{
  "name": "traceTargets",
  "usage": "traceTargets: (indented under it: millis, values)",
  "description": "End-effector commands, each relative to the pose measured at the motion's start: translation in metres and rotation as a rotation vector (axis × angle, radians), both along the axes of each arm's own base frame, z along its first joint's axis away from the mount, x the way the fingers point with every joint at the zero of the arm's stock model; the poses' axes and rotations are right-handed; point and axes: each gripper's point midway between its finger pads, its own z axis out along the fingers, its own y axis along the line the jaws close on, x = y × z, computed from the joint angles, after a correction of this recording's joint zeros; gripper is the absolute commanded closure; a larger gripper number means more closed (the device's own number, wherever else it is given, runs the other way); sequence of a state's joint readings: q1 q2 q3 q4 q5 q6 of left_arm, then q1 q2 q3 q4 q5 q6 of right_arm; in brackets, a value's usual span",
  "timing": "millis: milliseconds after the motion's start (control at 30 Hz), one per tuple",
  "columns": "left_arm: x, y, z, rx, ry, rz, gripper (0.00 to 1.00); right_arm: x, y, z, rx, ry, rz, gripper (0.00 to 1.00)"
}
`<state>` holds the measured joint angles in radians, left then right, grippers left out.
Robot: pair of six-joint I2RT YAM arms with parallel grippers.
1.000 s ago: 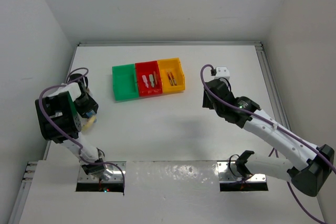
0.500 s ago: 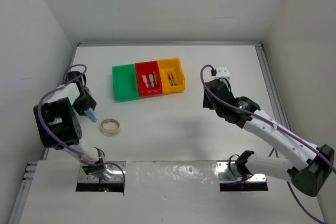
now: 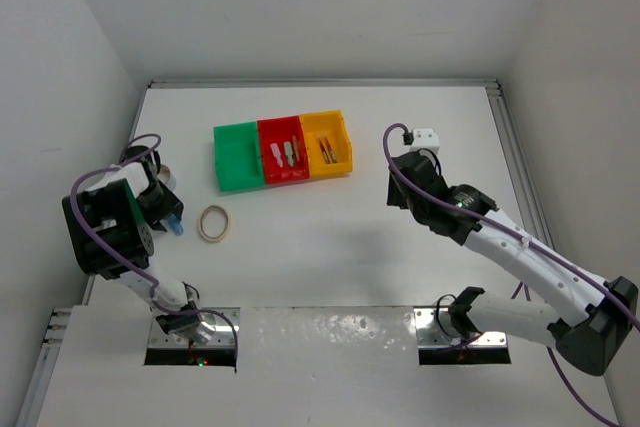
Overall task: Sort the stationery into containers
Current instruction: Pick up the stationery from the center of the board, then place the stationery in the storage box.
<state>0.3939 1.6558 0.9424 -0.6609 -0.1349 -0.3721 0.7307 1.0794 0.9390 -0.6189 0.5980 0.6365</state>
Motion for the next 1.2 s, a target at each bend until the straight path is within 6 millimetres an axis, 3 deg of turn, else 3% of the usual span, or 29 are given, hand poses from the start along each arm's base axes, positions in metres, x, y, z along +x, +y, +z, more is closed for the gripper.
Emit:
traceTargets:
  millis: [0,167,267,367,467,600,733,867,967,1000,1033,1067,1133,1167]
  values:
    - [0.008,-0.003,-0.003,-0.027,-0.034,0.007,0.56,-0.002,0.001,0.006,0.021,-0.016,-0.001,0.54]
    - [-0.003,-0.001,-0.021,-0.053,0.022,0.042,0.58,-0.002,0.001,0.008,0.02,-0.021,-0.005,0.54]
    - [-0.006,0.002,-0.027,-0.066,0.037,0.056,0.7,-0.002,-0.001,0.008,0.013,-0.023,-0.009,0.54]
    - [-0.003,-0.001,-0.028,-0.093,0.033,0.051,0.93,-0.002,0.0,0.008,0.014,-0.024,-0.008,0.54]
    - [0.003,-0.005,-0.018,-0.11,-0.002,0.037,1.0,-0.001,0.001,0.009,0.015,-0.026,-0.01,0.54]
    - [0.019,-0.014,0.016,-0.097,-0.092,-0.021,1.0,0.001,0.002,0.009,0.014,-0.027,-0.008,0.54]
    - [0.042,-0.048,0.064,-0.204,-0.197,-0.107,1.0,0.002,0.005,0.008,0.017,-0.027,-0.002,0.54]
    - [0.087,-0.079,0.13,-0.239,-0.372,-0.199,1.0,0.002,0.005,0.005,0.022,-0.024,-0.005,0.54]
    - [0.114,-0.123,0.152,-0.283,-0.447,-0.306,1.0,0.0,0.004,-0.001,0.026,-0.016,-0.008,0.54]
    - [0.122,-0.153,0.151,-0.305,-0.452,-0.376,1.0,0.0,0.004,-0.001,0.029,-0.02,-0.01,0.54]
    - [0.126,-0.168,0.151,-0.317,-0.458,-0.408,1.0,-0.001,0.003,-0.003,0.03,-0.017,-0.013,0.54]
    - [0.134,-0.2,0.155,-0.325,-0.466,-0.48,1.0,-0.002,0.003,-0.003,0.031,-0.018,-0.011,0.54]
    - [0.142,-0.227,0.156,-0.311,-0.469,-0.546,1.0,-0.004,-0.001,-0.005,0.025,-0.015,-0.023,0.54]
    - [0.154,-0.239,0.168,-0.294,-0.505,-0.578,1.0,-0.005,-0.002,-0.006,0.024,-0.013,-0.024,0.54]
